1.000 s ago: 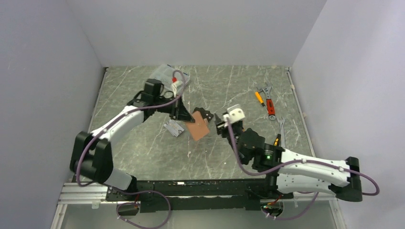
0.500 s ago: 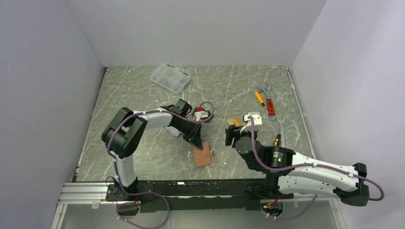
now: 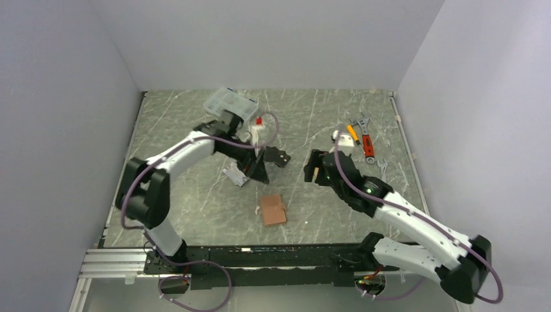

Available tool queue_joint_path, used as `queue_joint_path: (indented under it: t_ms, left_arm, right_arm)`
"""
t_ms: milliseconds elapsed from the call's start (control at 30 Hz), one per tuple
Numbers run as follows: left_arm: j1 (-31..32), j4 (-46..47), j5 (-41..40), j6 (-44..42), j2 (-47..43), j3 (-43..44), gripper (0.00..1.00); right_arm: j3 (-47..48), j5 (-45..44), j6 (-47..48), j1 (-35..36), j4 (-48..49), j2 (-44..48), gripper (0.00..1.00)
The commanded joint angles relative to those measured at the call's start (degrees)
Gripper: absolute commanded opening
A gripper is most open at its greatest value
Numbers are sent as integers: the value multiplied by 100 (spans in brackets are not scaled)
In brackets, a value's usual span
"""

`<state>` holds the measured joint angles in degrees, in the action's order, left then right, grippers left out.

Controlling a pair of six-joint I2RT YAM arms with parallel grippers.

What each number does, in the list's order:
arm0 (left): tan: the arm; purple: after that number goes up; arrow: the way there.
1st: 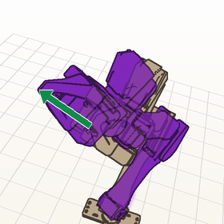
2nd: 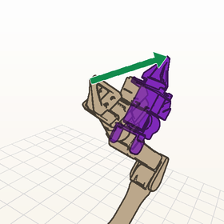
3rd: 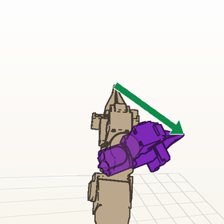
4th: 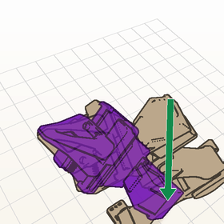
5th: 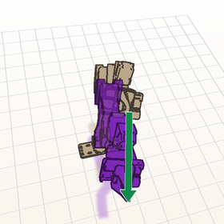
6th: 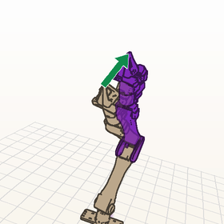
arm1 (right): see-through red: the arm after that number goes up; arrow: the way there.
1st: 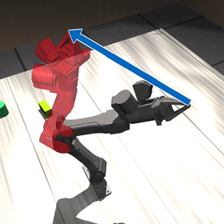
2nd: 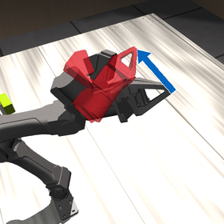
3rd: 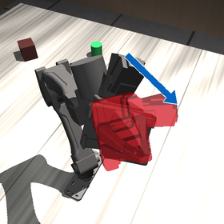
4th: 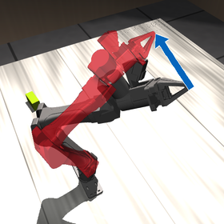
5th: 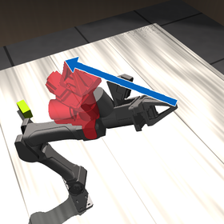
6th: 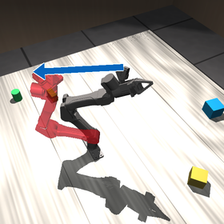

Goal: Put the credit cards into the card holder
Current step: Open the card holder at the center of the board, then pick up the credit card from the center of the board.

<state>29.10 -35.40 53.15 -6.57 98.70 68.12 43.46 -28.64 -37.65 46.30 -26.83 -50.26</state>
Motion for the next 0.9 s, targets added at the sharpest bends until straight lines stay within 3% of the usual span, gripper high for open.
queue_joint_path:
  t_ms: [0, 67, 167, 267, 367, 500, 667, 867]
  left_arm:
    - [-701, -1371, 123, -1074, -923, 915, 99]
    - [-1117, -1583, -31, -1273, -1136, 1001, 100]
    - [-1732, -1552, -190, -1492, -1399, 833, 99]
    - [-2316, -1241, -103, -1531, -1473, 519, 99]
    - [-2652, -789, -167, -1386, -1313, 190, 89]
    - [-2661, -154, -813, -1287, -1190, -257, 82]
    - [-2609, 610, -1781, -1793, -1215, -663, 81]
    - [-2249, 1146, -2393, -2328, -1318, -1017, 81]
  right_arm:
    - [752, 1614, 493, -206, 622, -1020, 81]
    - [1284, 2023, 597, -304, 640, -1659, 92]
    - [1878, 2561, 706, -352, 765, -2502, 99]
    - [2235, 3016, 697, -362, 1139, -3191, 99]
    - [2438, 3458, 531, -358, 1612, -3816, 96]
    - [2530, 3992, 265, -342, 2170, -4574, 90]
    - [2618, 4250, 9, -341, 2587, -5218, 83]
    - [2674, 4483, -347, -351, 3030, -5842, 75]
